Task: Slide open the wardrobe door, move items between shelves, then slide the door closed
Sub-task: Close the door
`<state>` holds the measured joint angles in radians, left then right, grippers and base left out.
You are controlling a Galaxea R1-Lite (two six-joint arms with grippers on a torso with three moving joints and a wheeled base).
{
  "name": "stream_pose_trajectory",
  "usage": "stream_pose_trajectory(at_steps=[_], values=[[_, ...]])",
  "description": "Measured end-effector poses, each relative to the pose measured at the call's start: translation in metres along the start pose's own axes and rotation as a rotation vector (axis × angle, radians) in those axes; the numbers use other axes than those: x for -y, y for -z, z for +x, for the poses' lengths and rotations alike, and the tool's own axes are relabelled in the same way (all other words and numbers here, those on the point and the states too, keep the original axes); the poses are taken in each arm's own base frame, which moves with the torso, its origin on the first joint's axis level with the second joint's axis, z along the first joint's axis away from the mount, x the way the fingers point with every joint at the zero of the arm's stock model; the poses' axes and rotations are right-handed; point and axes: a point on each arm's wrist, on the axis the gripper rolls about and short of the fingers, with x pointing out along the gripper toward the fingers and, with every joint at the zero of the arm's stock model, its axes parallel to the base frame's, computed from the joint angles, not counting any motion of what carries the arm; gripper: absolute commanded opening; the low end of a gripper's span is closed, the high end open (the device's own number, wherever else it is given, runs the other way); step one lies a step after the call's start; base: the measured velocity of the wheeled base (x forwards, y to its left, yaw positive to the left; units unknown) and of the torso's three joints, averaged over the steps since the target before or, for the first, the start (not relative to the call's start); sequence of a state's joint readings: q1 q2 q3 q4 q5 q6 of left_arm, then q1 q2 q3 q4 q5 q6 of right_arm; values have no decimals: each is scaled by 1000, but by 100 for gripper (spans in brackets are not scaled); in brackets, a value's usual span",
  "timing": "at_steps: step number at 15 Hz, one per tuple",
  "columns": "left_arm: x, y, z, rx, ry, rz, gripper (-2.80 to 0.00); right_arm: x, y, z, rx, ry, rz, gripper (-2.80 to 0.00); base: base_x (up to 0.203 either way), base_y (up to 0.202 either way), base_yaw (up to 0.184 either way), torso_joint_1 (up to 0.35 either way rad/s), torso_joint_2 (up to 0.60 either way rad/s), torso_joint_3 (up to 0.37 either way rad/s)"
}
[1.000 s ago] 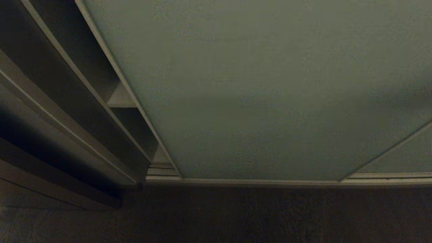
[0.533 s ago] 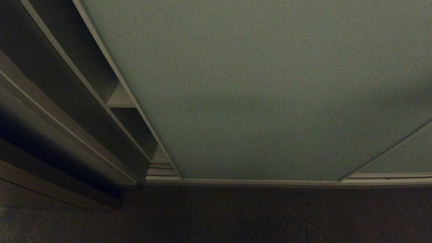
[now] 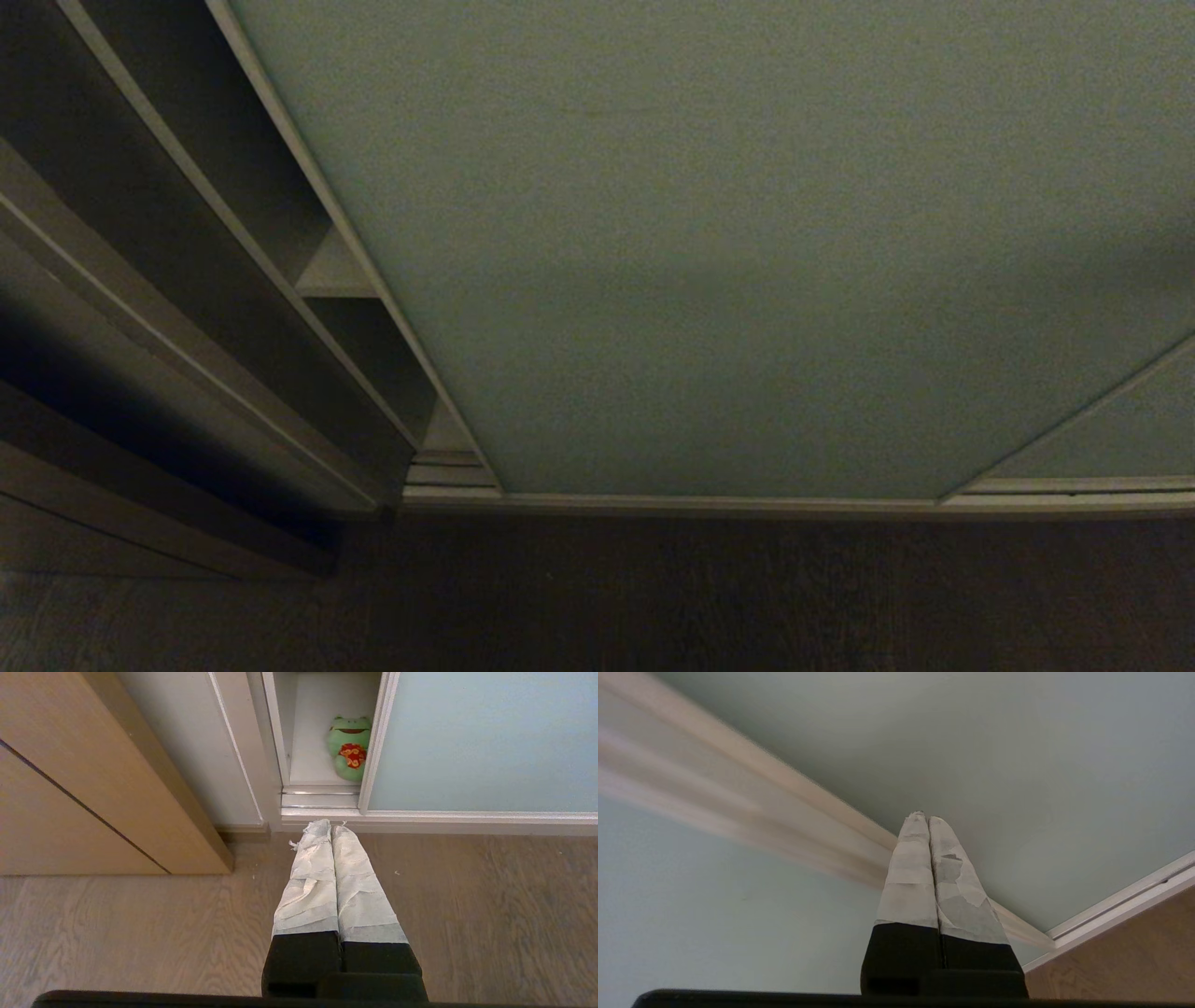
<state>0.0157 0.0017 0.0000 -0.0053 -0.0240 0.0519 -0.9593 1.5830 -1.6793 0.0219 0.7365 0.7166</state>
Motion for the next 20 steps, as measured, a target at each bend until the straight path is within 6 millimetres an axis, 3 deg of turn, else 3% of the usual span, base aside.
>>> stream_pose_trajectory(at_steps=[12, 20], values=[[0, 0, 0, 0, 0, 0, -280, -6, 14, 22, -55, -59, 3, -280, 0, 0, 0, 0, 0, 0], [0, 0, 0, 0, 0, 0, -280, -21, 27, 13, -86, -91, 9, -280, 0, 0, 0, 0, 0, 0]])
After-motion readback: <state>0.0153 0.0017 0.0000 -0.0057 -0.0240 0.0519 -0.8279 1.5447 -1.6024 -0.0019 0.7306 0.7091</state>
